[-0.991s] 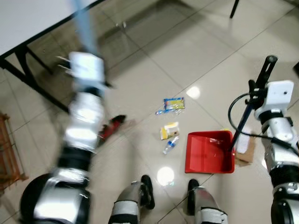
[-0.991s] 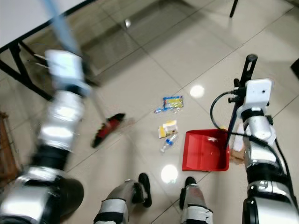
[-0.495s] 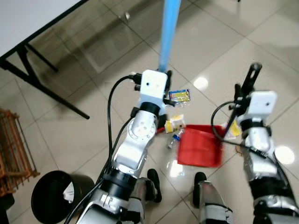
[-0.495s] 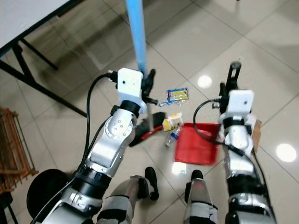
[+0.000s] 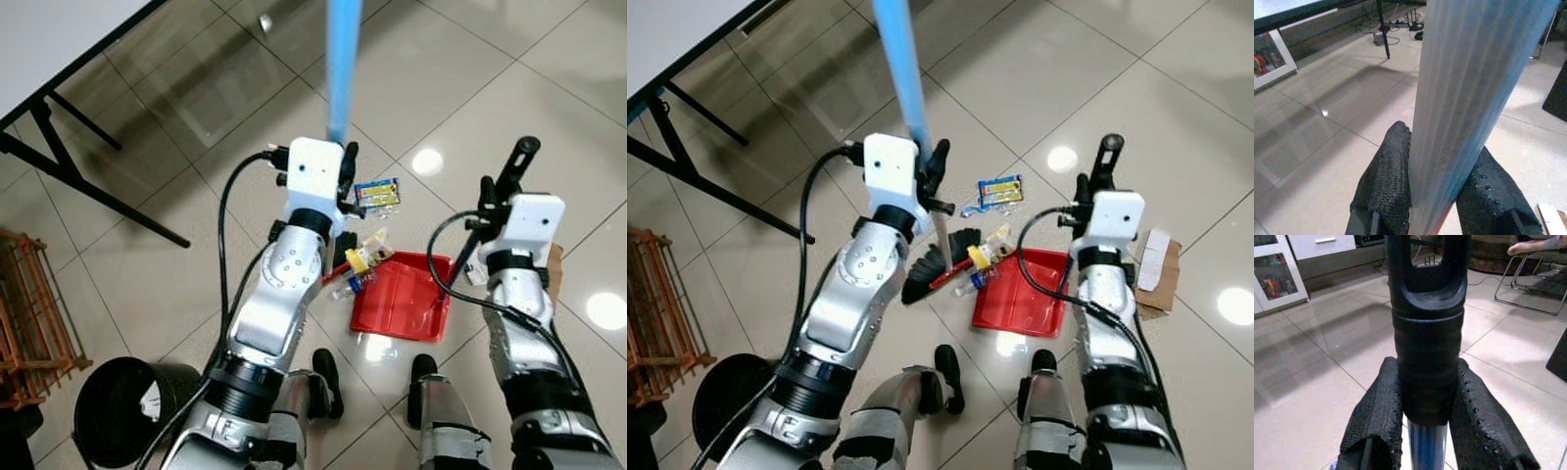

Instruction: Sweep floor

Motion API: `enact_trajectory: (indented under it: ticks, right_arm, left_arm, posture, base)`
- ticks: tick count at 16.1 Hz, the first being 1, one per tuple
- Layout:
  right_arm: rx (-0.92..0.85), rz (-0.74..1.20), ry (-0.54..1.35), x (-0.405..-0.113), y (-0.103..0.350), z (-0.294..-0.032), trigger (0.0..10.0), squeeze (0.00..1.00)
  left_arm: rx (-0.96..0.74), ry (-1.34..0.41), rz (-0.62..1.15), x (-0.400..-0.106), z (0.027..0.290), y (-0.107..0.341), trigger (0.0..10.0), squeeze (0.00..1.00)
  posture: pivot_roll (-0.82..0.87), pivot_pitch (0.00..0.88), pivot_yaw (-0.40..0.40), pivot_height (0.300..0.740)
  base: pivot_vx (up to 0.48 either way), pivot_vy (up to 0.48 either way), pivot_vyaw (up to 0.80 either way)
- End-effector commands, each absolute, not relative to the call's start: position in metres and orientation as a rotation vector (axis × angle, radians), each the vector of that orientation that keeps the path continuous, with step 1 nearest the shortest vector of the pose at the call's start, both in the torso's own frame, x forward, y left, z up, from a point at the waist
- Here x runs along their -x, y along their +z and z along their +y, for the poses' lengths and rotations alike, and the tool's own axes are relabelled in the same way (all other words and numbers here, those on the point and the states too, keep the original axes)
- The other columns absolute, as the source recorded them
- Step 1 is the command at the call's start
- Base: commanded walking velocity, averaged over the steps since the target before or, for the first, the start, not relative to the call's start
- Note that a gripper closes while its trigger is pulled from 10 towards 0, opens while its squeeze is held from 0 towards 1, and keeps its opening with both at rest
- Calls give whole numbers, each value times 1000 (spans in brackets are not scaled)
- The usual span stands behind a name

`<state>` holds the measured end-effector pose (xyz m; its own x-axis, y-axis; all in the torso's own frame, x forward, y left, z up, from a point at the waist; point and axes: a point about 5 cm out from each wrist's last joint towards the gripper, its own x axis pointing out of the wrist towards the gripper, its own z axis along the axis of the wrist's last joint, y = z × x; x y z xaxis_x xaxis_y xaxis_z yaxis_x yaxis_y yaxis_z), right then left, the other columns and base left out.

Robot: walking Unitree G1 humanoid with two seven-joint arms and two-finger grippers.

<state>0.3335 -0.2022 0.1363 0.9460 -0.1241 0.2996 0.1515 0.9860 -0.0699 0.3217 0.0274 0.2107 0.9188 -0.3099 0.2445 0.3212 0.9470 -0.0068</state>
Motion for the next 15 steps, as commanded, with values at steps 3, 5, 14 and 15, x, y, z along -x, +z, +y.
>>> enact_trajectory:
  ticks: [3,5,14,15]
  right_arm:
    - [42,-188,-118,-332,109,-181,10000,0]
    - [30,-185,-120,-333,108,-177,10000,0]
    - [-42,-163,-157,-336,101,-163,10000,0]
    - [-48,-160,-158,-336,100,-162,10000,0]
  left_arm:
    - [150,-435,-181,-319,11,220,10000,0]
    - [174,-462,-180,-319,10,227,10000,0]
    - [317,-539,-156,-320,4,258,10000,0]
    - [326,-537,-157,-321,5,260,10000,0]
  posture:
    - [126,393,295,740]
    - [134,386,298,740]
    - [156,337,294,740]
    - [156,336,293,740]
  base:
    - [0,0,0]
    - [0,0,0]
    - [0,0,0]
    - [0,0,0]
